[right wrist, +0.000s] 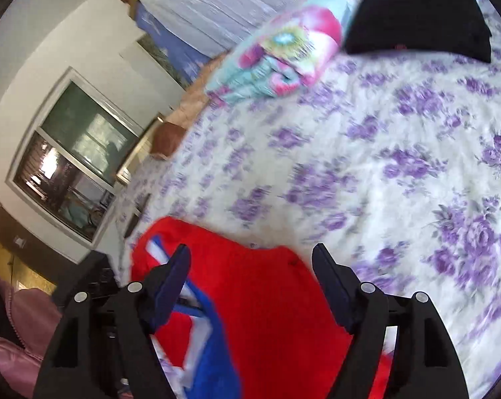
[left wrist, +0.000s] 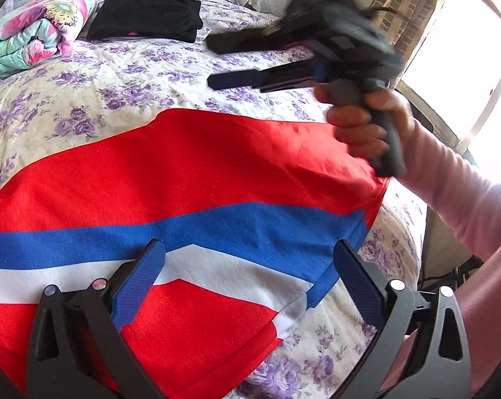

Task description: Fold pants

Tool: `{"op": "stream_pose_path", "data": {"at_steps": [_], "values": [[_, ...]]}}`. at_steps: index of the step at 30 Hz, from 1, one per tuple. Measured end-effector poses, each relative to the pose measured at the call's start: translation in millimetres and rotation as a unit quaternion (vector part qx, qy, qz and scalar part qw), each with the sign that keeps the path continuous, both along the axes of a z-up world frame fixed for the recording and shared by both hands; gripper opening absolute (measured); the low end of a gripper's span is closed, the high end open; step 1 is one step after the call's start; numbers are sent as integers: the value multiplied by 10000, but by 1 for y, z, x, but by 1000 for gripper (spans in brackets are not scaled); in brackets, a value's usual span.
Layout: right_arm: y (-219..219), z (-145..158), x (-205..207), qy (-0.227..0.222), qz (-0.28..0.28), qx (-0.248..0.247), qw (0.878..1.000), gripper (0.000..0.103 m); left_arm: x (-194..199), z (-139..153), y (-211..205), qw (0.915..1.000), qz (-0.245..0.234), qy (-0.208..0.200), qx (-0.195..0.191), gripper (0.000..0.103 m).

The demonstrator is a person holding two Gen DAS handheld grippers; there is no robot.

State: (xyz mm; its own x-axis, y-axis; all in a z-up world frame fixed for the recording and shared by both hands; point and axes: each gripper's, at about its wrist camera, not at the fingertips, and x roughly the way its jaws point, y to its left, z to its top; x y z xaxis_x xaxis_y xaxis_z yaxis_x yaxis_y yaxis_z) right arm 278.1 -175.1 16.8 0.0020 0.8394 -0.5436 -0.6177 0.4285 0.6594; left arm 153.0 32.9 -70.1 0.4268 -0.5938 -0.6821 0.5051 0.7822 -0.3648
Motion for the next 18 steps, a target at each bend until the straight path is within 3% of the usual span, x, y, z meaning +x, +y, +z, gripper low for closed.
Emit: {"op": "stream_pose_path", "data": {"at_steps": [4, 8, 12, 15, 18], "values": [[20, -16, -37, -100, 179, -94, 9997, 77, 0, 1, 0, 10000, 12, -14, 7, 99], [9, -44, -43, 73, -238, -509, 9984, 76, 0, 1, 0, 10000, 11, -15, 10, 99], [-42, -36, -48, -259, -866, -906, 9918, 76, 1, 1, 1, 10000, 6, -22, 47, 99], [-109, -41, -52, -315, -1453, -1079, 9830, 76, 1, 2, 1, 10000, 3, -28, 60, 99], [-181, -35, -60, -450, -2329, -1384, 9616, 76, 1, 2, 1, 10000, 5, -37, 87, 99]]}}
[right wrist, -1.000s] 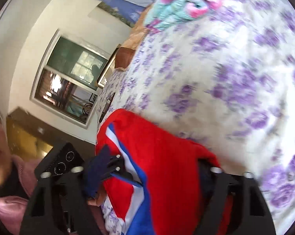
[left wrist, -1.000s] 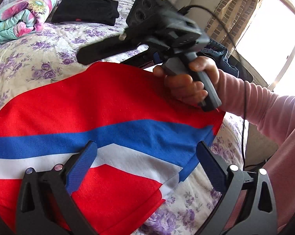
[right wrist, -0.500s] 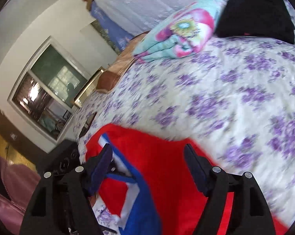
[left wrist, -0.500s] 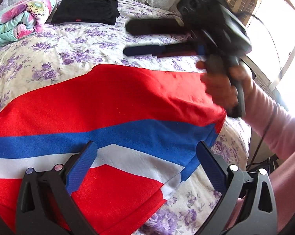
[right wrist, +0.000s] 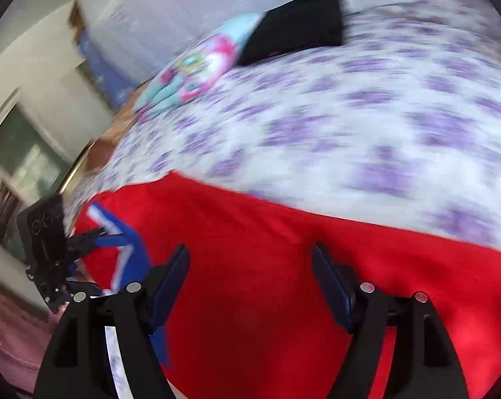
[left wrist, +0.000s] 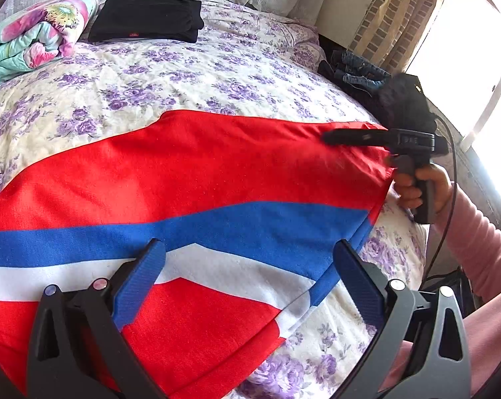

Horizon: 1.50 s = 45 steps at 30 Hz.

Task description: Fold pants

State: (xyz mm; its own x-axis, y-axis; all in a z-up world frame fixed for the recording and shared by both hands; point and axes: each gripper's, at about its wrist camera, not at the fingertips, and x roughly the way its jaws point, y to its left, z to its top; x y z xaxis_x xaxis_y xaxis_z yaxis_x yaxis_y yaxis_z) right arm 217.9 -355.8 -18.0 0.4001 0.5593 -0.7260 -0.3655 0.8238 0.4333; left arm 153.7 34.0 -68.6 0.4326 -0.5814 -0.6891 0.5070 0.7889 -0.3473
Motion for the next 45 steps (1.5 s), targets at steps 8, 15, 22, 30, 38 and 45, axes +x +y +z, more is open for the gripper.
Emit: {"op": "stream_pose_path", "data": {"at_steps": [8, 15, 22, 30, 38, 45], "values": [[-74, 14, -37, -495, -1442, -289, 9879, 83, 0, -1, -8, 9995, 34, -60, 297, 99], [38, 27, -78, -1022, -403, -855, 9903, 82, -9, 0, -18, 9953, 274, -284, 884, 99], [51, -3, -115, -974, -79, -1956, 9758, 89, -33, -5, -24, 9875, 249, -520, 1468, 99], [55, -2, -128, -841, -124, -2443, 9660, 99, -48, 0, -41, 9746, 348, -735, 2087, 99], [59, 19, -121, -1047, -537, -2235, 9676, 99, -30, 44, -60, 9761, 983, -1173, 1542, 99], [49, 3, -86, -792, -1118, -2308, 9633, 99, 8, 5, -82, 9674, 1892, -415, 1629, 99]]}}
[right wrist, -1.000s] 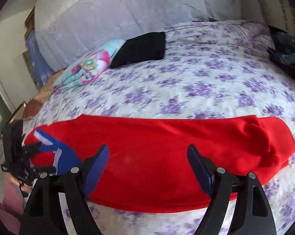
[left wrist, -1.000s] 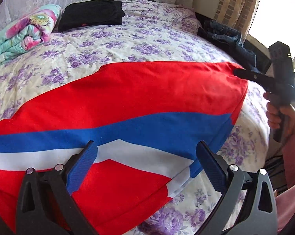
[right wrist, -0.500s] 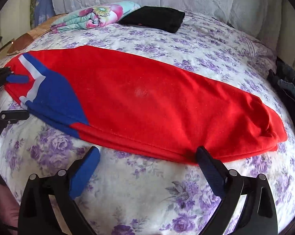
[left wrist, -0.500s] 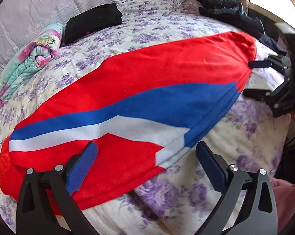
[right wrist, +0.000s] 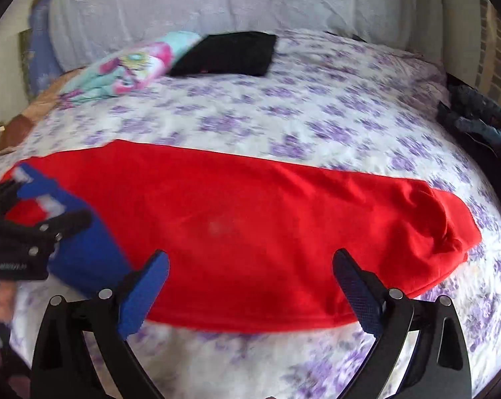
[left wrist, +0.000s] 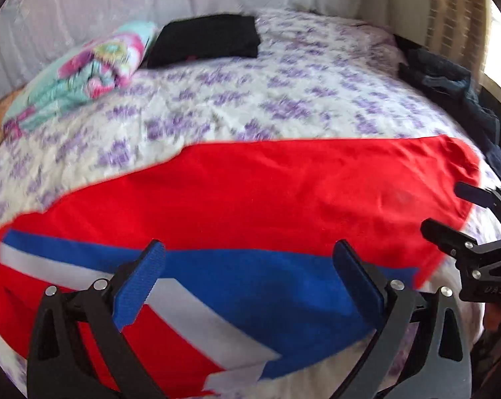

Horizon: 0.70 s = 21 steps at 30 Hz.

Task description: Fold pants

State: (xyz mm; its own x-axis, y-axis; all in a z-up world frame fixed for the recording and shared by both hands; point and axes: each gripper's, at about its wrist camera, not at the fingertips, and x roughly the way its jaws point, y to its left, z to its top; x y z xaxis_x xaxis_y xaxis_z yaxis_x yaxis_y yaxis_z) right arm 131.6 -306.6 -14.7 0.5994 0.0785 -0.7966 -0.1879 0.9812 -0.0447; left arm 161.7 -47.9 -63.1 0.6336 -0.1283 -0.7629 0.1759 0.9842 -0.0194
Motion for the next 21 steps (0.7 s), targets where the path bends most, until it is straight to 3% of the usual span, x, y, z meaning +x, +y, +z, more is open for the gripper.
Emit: {"op": "stream_pose_path", "data": {"at_steps": [2, 5, 11, 13, 15, 18, 21], "values": [[-2, -11, -3, 47, 1, -28, 10000, 100, 2, -19, -7, 9995, 55, 273, 155, 99], [-3, -12, -19, 21, 117, -82, 9999, 100, -21, -21, -13, 9989, -17, 15, 472, 99], [-8, -10, -38, 27, 118, 40, 9999, 100, -45, -17, -4, 9990, -178, -2, 419, 99], [-7, -7, -41, 136, 139, 25, 9998, 100, -51, -6, 6, 9985, -483, 82, 229, 98], [-3, 5, -45, 79, 169, 160, 9997, 99, -59, 14, 23, 9980, -570, -141, 231, 98], [27, 34, -53, -388, 778, 714, 9937, 99, -70, 53, 73, 9928, 36, -946, 730, 99], [81, 52, -60, -718, 1820, 1087, 9746, 99, -64, 71, 151, 9860, 1126, -989, 734, 99]]}}
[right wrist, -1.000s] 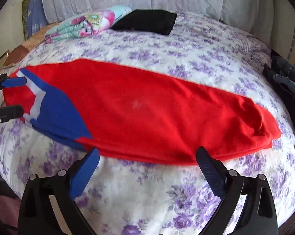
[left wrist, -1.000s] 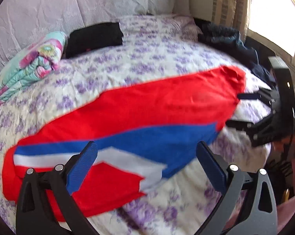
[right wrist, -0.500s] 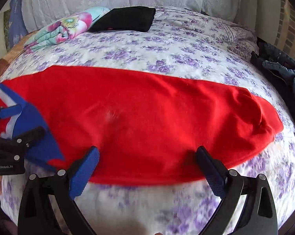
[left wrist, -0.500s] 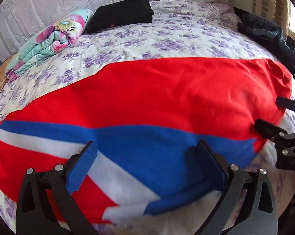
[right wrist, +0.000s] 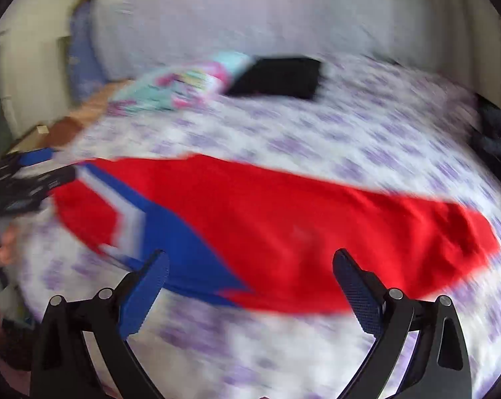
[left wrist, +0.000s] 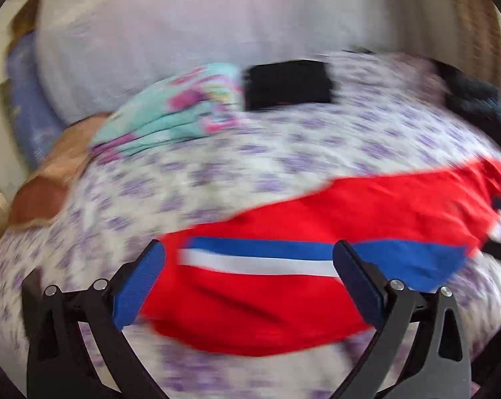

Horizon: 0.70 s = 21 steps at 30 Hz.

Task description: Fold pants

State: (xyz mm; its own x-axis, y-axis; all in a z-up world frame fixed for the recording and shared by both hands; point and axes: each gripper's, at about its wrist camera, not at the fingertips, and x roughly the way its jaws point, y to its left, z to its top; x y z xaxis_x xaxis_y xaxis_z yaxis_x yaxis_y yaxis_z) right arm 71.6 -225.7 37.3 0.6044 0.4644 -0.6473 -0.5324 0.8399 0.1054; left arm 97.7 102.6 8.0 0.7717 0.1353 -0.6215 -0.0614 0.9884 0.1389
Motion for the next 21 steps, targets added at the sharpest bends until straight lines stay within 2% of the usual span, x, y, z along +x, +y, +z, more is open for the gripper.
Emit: {"op": "stream_pose_path", "data": {"at_steps": [3, 4, 6, 8, 9, 10, 11, 13, 16, 18, 19, 20, 21], "values": [[67, 3, -8, -272, 1022, -84, 9944, 96, 5, -5, 66, 9958, 657, 236, -596, 98], [87, 2, -10, -300, 1329, -152, 9906, 90, 3, -7, 78, 9938, 732, 276, -791, 98], [128, -3, -14, -349, 1844, -294, 9818, 81, -3, -11, 100, 9883, 736, 343, -1290, 98], [156, -7, -14, -347, 2132, -403, 9756, 72, -9, -16, 115, 9802, 606, 402, -1842, 97], [170, -10, -14, -341, 2294, -423, 9718, 70, -9, -18, 116, 9778, 545, 417, -1979, 95], [180, -12, -13, -343, 2397, -451, 9692, 67, -9, -21, 119, 9742, 385, 465, -2173, 82], [191, -15, -12, -326, 2485, -515, 9667, 63, -6, -25, 119, 9718, 248, 561, -2279, 62], [206, -21, -13, -286, 2549, -621, 9645, 57, -2, -35, 120, 9655, 21, 767, -2487, 52], [218, -27, -10, -240, 2558, -733, 9636, 48, 6, -47, 121, 9630, -72, 910, -2536, 52], [222, -28, -9, -230, 2539, -752, 9640, 39, 9, -50, 123, 9579, -204, 939, -2705, 52], [221, -28, -7, -217, 2535, -732, 9643, 29, 13, -52, 122, 9540, -315, 997, -2810, 52], [223, -26, -8, -202, 2584, -691, 9634, 11, 15, -53, 122, 9526, -359, 1028, -2842, 52], [220, -24, -8, -217, 2593, -687, 9631, 6, 17, -54, 122, 9533, -364, 1046, -2811, 52]]}}
